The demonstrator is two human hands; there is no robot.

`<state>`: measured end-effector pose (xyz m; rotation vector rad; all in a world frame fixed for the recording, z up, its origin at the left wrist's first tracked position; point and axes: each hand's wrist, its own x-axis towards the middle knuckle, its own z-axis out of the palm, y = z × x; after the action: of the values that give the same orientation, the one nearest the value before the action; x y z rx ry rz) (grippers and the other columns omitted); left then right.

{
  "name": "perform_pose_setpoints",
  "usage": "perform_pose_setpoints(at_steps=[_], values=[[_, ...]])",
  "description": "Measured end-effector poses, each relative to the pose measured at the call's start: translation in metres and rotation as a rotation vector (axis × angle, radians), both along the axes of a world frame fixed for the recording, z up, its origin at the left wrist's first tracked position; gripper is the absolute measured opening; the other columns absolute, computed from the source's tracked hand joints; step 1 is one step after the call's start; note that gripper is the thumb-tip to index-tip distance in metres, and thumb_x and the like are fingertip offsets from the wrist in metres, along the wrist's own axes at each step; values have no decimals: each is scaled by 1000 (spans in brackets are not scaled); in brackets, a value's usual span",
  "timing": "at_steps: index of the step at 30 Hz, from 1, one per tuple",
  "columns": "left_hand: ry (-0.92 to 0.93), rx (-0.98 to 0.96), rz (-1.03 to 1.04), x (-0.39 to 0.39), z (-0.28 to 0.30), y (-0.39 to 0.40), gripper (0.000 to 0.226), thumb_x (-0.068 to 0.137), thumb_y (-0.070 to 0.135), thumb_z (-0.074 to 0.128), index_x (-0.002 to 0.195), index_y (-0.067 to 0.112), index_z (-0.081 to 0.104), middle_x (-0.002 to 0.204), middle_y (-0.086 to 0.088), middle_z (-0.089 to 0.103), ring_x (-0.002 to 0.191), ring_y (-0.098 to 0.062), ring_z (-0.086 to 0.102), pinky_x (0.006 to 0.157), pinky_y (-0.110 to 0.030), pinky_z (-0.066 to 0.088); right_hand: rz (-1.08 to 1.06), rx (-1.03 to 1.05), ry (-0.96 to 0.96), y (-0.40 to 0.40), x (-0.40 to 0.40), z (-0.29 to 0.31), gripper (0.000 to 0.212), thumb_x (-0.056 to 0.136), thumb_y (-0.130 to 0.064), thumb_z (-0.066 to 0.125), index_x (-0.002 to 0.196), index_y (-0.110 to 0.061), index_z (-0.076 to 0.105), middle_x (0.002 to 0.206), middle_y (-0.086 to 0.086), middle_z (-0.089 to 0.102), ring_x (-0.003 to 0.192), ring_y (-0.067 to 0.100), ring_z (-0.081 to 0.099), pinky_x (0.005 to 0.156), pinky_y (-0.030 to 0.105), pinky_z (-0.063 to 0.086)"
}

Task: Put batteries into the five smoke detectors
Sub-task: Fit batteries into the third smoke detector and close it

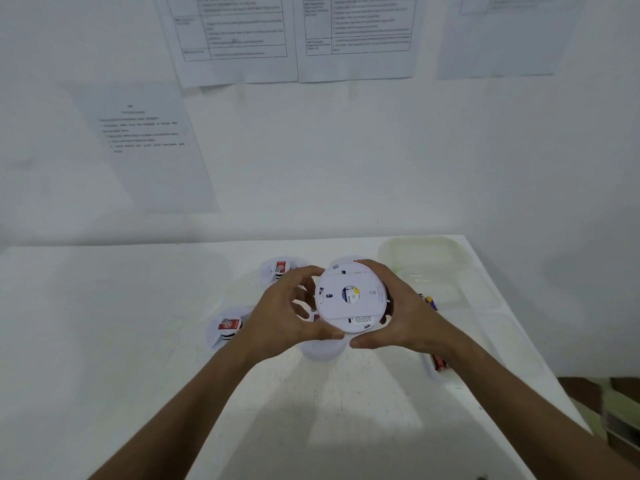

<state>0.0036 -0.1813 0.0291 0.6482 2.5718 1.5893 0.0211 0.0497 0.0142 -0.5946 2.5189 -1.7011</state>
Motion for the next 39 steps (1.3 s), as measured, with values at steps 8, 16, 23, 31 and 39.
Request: perform_pose_setpoints(at_steps=[8, 16, 23, 31, 39], values=[[-74, -23, -108, -2, 11, 0, 78, 60, 17, 93, 127, 33, 57, 109, 16, 67, 96, -16, 65, 74, -32, 59, 8, -24, 11, 4, -8, -6, 105, 55, -9, 97, 143, -26, 41, 145, -7, 47, 134, 14, 46, 108, 38, 47], [-60, -91, -112, 0, 15, 0, 84, 67, 26, 89, 137, 39, 44, 114, 21, 65, 94, -10, 66, 77, -29, 59, 26, -65, 30, 6, -13, -9, 99, 55, 0, 94, 137, -22, 43, 139, -4, 49, 128, 12, 50, 99, 24, 48], [-35, -126, -65, -3, 15, 5, 62, 71, 26, 86, 125, 31, 55, 110, 10, 68, 84, -12, 69, 73, -32, 60, 20, -41, 27, 8, -21, -17, 104, 58, -3, 94, 146, -18, 41, 141, -2, 54, 132, 22, 50, 105, 42, 50], [-24, -186, -10, -8, 11, 22, 58, 66, 30, 86, 113, 35, 52, 93, 10, 71, 78, -10, 71, 71, -33, 60, -24, -58, 48, 17, -25, -22, 96, 53, -3, 96, 137, -20, 52, 132, -2, 62, 124, 23, 57, 99, 46, 53], [-4, -223, 48, -7, 5, 30, 57, 56, 43, 85, 96, 35, 45, 93, 10, 69, 80, -8, 69, 68, -32, 59, -52, -67, 53, 17, -25, -26, 95, 51, -6, 95, 133, -28, 53, 131, -5, 63, 123, 19, 59, 100, 35, 53]])
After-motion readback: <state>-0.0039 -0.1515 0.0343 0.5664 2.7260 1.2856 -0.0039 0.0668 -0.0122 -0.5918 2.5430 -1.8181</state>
